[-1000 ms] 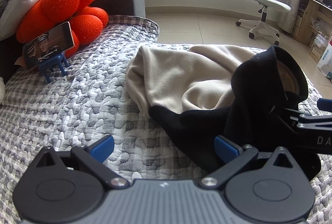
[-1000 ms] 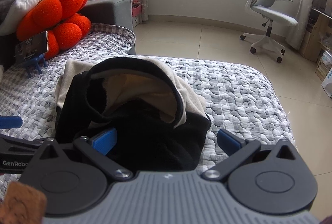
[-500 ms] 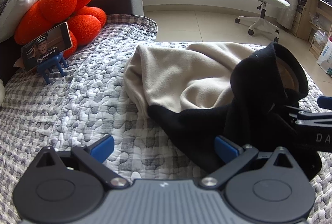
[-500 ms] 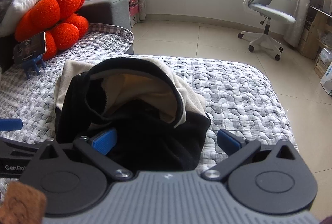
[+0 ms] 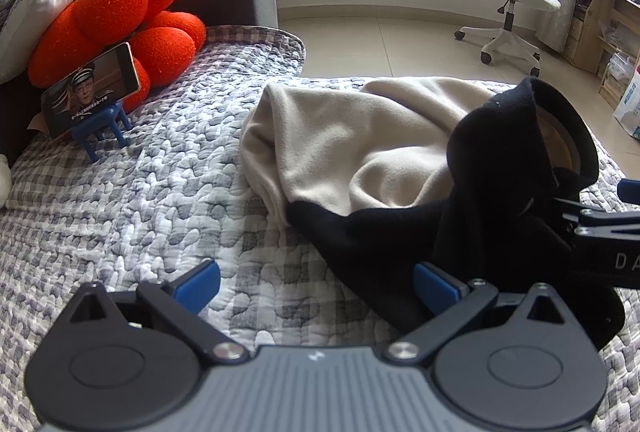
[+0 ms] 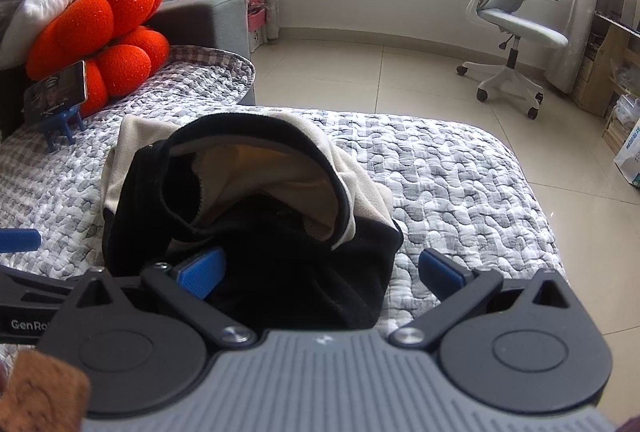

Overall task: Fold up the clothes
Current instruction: 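Move both grippers over the crumpled cream-and-black sweatshirt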

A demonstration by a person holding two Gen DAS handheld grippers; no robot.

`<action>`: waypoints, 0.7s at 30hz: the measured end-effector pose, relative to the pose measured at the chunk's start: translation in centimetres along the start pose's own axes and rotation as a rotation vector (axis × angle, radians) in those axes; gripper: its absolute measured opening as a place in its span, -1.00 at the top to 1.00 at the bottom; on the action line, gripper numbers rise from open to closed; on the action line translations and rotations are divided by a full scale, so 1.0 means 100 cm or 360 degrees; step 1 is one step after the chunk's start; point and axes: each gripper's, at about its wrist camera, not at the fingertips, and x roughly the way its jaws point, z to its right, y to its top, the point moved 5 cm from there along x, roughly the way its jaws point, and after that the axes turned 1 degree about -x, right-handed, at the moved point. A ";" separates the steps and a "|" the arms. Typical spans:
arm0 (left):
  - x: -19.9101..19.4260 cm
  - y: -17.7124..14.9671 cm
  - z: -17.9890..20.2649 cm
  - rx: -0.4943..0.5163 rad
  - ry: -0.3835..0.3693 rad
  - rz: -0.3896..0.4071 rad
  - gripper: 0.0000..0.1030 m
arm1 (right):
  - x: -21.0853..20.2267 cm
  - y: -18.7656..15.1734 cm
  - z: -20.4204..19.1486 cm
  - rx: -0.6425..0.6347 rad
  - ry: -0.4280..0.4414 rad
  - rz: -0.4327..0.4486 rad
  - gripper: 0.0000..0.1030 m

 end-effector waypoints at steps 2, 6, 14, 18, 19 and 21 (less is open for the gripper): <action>0.000 0.000 0.000 0.0000 -0.0003 0.0001 -0.99 | 0.000 0.000 0.000 -0.0002 0.0001 -0.0002 -1.00; -0.001 0.001 -0.001 0.0001 -0.0002 0.0006 -0.99 | 0.001 0.000 -0.001 -0.0007 -0.0003 -0.0007 -1.00; -0.003 0.001 0.000 0.0018 0.0009 0.0029 -0.99 | 0.001 0.001 0.000 -0.0001 -0.0002 -0.0002 -1.00; -0.005 0.001 0.001 0.0032 0.0002 0.0043 -0.99 | -0.001 0.001 0.002 0.0010 -0.0009 0.0013 -1.00; -0.006 0.002 0.001 0.0037 -0.0004 0.0047 -0.99 | -0.001 0.001 0.003 0.0015 -0.0011 0.0017 -0.99; -0.008 0.002 0.001 0.0049 -0.0016 0.0058 -0.99 | -0.001 0.002 0.007 0.0032 -0.0016 0.0020 -0.90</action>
